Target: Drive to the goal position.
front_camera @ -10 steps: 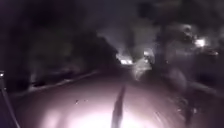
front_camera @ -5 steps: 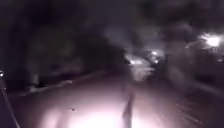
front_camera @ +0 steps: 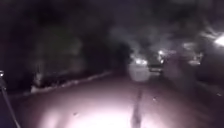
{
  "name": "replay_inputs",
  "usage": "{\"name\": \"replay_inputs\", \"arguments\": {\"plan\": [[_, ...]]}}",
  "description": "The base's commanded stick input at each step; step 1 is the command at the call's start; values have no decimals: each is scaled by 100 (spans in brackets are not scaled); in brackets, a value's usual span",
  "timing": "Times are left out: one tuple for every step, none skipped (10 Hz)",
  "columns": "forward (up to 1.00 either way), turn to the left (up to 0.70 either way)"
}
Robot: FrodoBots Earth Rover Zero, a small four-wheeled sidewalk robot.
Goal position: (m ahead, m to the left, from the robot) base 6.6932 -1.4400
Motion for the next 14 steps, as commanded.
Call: {"name": "replay_inputs", "arguments": {"plan": [[50,0],[50,0],[50,0],[50,0],[50,0],[50,0],[50,0],[50,2],[50,8],[50,-35],[50,-49],[50,-49],[50,-49],[50,-25]]}}
